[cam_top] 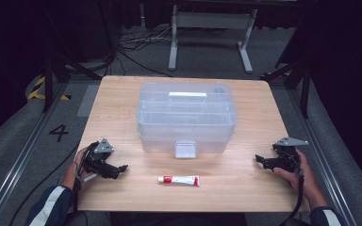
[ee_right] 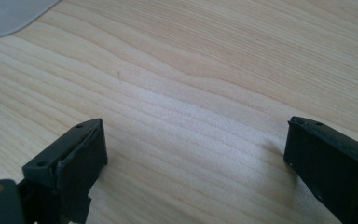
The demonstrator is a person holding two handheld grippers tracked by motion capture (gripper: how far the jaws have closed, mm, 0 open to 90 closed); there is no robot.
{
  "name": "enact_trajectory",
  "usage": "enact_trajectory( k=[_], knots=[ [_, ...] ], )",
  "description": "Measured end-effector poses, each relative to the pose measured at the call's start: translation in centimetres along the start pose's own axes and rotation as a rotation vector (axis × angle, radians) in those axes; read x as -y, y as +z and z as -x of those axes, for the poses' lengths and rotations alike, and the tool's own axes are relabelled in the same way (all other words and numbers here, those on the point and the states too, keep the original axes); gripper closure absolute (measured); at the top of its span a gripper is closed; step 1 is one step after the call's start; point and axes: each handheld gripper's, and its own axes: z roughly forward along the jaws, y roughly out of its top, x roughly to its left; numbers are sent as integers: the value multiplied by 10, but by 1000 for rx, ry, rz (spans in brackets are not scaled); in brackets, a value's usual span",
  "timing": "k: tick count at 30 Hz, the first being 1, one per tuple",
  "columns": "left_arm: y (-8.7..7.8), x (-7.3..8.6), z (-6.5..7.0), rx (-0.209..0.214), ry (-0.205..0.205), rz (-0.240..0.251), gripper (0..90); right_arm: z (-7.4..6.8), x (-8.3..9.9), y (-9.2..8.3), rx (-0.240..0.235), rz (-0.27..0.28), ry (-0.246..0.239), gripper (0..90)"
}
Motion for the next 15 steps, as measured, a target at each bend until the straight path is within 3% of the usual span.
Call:
enact_trajectory(
  k=[3, 13, 15],
  knots=[
    [1, -1, -1, 11, 17, 1, 0, 0, 0, 0, -3, -1, -3, 60],
    [0, 0, 1, -6, -6, 2, 2, 1, 1, -1, -7, 0, -7, 64],
    [-1, 1, 2, -4, 8, 0, 3, 1, 1, -1, -14, -2, -14, 64]
  ],
)
